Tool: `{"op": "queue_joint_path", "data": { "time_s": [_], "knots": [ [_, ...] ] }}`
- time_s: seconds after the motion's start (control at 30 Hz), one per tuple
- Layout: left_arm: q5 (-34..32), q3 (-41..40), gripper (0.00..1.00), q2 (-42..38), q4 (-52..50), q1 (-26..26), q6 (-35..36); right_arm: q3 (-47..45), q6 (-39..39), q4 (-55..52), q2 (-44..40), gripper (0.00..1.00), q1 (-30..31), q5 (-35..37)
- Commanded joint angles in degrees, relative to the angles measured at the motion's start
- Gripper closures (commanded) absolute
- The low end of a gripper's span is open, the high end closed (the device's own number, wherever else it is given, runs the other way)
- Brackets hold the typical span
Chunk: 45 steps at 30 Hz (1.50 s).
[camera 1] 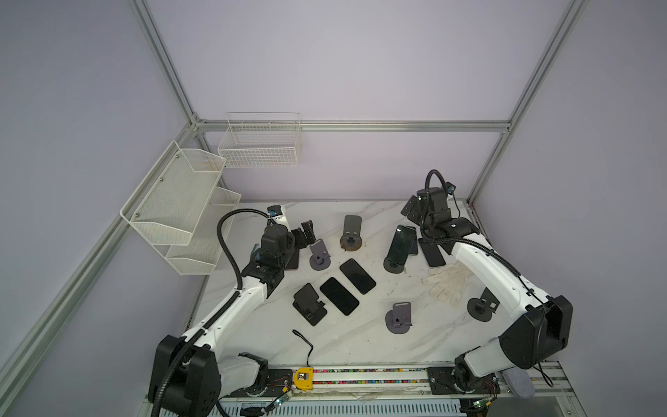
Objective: Remove the phone from the phone stand
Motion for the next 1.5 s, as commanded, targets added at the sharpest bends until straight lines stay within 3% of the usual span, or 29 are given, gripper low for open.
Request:
{"op": "queue_joint_path", "data": {
  "time_s": [0.0,0.2,0.37,0.53,0.7,0.83,0.97,1.13,1.47],
  "knots": [
    [-3.90,-2.64,0.00,-4.58,1.55,-1.13,-1.69,2.12,3.20,-5.40,1.91,0.03,2.22,6.83],
    [0.47,2.41,0.00,-5.60,-11.36,-1.76,-2.35,1.46,0.62,-4.79,5.32,0.03,2.43,1.47],
    [-3.04,6.10,0.00,-10.26,-21.70,-1.76,2.06,2.19,-2.70,-6.28,7.13,0.03,2.36,-0.63],
    [-5.77,4.16,0.00,-15.59,-23.41,-1.74,6.58,3.59,-2.51,-9.12,9.40,0.03,2.34,0.28],
    [-5.78,4.80,0.00,-14.75,-27.13,-1.74,10.24,4.41,-4.91,-9.45,11.29,0.03,2.23,-1.36],
    [0.43,5.80,0.00,-12.90,-26.52,-1.74,12.45,4.38,-6.68,-8.85,11.98,0.03,0.69,-1.89],
    [2.80,7.30,0.00,-10.99,-27.09,-1.60,12.81,4.61,-6.02,-9.21,12.58,0.03,-0.06,-2.45],
    [-0.38,9.57,0.01,-8.42,-31.38,-0.95,12.63,4.56,-5.71,-8.80,13.75,0.03,-0.21,-3.18],
    [4.31,8.42,0.00,-7.59,-28.76,-0.51,11.82,1.92,-2.57,-8.40,13.78,0.05,-0.23,-3.05]
  ]
}}
